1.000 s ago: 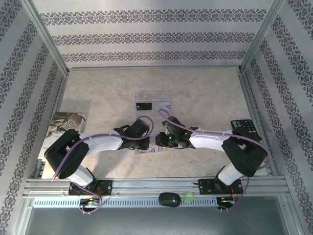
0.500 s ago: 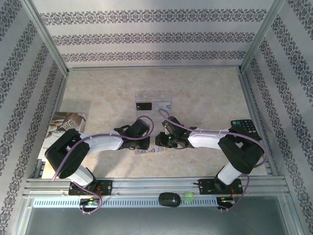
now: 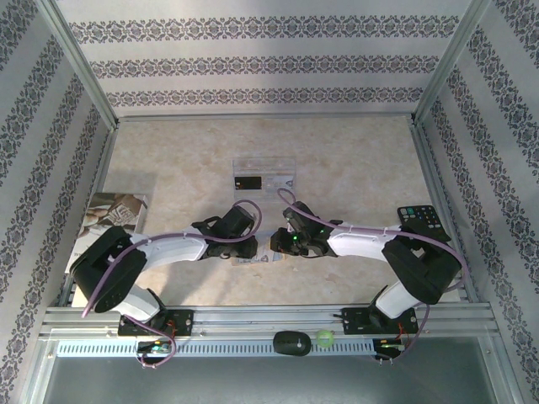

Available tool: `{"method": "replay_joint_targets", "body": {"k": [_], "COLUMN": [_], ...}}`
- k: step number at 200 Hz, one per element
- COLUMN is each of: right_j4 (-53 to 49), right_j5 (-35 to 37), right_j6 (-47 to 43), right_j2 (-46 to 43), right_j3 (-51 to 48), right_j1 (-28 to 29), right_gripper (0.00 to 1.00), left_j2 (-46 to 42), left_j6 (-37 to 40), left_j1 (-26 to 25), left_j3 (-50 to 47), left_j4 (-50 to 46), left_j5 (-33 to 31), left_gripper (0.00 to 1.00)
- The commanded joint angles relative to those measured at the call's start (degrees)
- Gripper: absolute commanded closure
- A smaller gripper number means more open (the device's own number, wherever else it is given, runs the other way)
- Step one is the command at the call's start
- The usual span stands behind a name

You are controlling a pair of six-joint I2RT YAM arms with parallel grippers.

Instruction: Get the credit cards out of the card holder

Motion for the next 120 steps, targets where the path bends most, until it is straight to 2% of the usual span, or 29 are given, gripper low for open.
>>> {"method": "replay_joint_targets", "body": {"k": [1,35,51,99,120], "right_j4": [1.54,0.86,0.35,0.91,0.91], "right_j5": [1.66,1.9,2.26,1.72,0.84], "right_j6": [0.26,-0.15,-0.06,0.39,0.0], "right_j2": [-2.6,-4.49,-4.96,-5.61,-5.6], "right_j3": [-0.52,-0.6,-0.96,-2.35,-2.62], "right_j1": [-0.26,-0.56,-0.85,-1.63,-1.75], "right_gripper": [0.75,0.74,0.75,0.77,0.77], "left_j2": [-3.43,-6.94,-7.73,-1.55,0.2], "left_j6": [0.33,-0.21,0.42,4.6,5.3], "left_j1": [-0.53,-0.53,-0.6,-2.26,-2.47], "left_j3": [-0.7,-1.12,-0.55,4.66,5.41], "left_j4": [-1.63,-0.16,-1.05,-3.51,-2.98], "left_j5": [-0.38,0.16,-1.77,-6.7,-6.9], "left_gripper": [0.77,0.75,0.75,0.75,0.75]}}
